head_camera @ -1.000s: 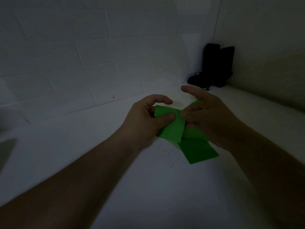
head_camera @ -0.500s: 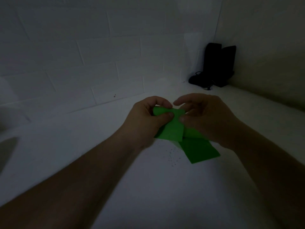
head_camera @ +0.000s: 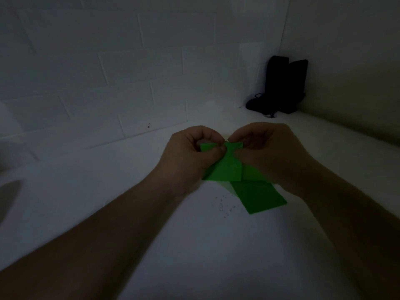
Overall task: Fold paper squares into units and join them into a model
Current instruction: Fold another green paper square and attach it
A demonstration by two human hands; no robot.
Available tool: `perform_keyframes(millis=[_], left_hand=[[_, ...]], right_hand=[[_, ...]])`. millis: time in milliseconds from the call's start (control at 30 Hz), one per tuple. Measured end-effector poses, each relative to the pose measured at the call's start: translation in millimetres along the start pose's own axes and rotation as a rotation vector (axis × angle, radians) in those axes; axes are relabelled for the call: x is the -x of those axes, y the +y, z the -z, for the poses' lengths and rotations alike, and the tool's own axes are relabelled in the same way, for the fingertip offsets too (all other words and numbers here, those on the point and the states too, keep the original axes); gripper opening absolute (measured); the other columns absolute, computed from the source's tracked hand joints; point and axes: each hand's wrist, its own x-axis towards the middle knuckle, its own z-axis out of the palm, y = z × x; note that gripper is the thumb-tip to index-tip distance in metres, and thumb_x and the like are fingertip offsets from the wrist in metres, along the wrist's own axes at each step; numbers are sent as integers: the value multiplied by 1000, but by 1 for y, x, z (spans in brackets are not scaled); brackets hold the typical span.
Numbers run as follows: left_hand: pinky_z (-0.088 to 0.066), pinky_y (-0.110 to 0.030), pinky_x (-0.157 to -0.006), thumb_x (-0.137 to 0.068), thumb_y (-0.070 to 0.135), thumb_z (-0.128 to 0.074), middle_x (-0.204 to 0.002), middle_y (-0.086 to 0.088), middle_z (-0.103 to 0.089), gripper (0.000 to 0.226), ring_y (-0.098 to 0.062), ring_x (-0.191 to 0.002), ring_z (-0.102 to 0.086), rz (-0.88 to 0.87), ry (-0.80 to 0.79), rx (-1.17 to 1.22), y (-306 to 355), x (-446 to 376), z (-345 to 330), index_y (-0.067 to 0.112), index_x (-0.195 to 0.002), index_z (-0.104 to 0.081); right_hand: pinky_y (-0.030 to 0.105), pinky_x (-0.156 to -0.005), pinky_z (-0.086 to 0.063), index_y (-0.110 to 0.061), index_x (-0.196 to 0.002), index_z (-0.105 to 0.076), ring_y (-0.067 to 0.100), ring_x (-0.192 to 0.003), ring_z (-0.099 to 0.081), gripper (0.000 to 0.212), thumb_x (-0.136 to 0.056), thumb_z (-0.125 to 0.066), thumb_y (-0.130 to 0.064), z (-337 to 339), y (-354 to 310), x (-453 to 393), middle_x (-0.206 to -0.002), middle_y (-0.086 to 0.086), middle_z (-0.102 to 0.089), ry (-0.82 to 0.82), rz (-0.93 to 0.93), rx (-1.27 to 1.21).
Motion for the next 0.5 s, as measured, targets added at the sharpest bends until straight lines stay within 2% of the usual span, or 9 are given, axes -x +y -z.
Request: perform_keyframes(millis=[100,200,267,333,433,500], left_hand=[[-63,-34,-70,-86,-4,-75,-84,-10,-76,13,-22,-75,-73,2,-27,13,1,2,-2,7,-91,-71],[-64,-38,-75,-81,-5,-80,-96,-14,-77,25,-27,-84,-75,-7,-43,-20,2,4,-4,12,-98,-72],[-63,-33,-70,-81,-7,-79,-97,-13,-78,30,-24,-82,-76,16,-24,-11,3,3,-2,14,-101,-71],[-63,-35,-68,-83,-7,-77,-98,-16,-77,32,-29,-83,-76,62,-11,26,4,2,0,16,-105,-70],[-64,-44,-76,-85,-8,-74,-101,-21,-76,38,-36,-85,-75,150,-45,107,7,1,6,14,-115,-66],[-64,-44,-79,-85,-6,-74,-102,-21,-77,46,-37,-88,-75,207,-76,103,8,0,10,16,-124,-62]], right_hand=[[40,-71,-61,-20,-79,-76,24,-69,-70,27,-82,-70,6,-1,0,-1,-74,6,-73,-2,-60,-101],[44,-71,-60,-16,-75,-76,24,-64,-67,30,-86,-63,8,-1,0,-2,-69,12,-70,-18,-90,-210],[47,-73,-60,-19,-76,-77,30,-68,-68,31,-88,-64,6,-1,1,-2,-74,14,-72,-28,-56,-206],[41,-74,-62,-20,-80,-77,26,-71,-70,29,-91,-65,4,1,0,-2,-77,11,-74,-43,-28,-144],[46,-85,-62,-19,-84,-80,29,-84,-73,37,-92,-56,9,6,0,-2,-84,10,-76,-129,-60,-71],[46,-85,-61,-32,-83,-81,30,-88,-72,50,-89,-56,11,7,-1,-1,-85,4,-76,-195,-49,37]])
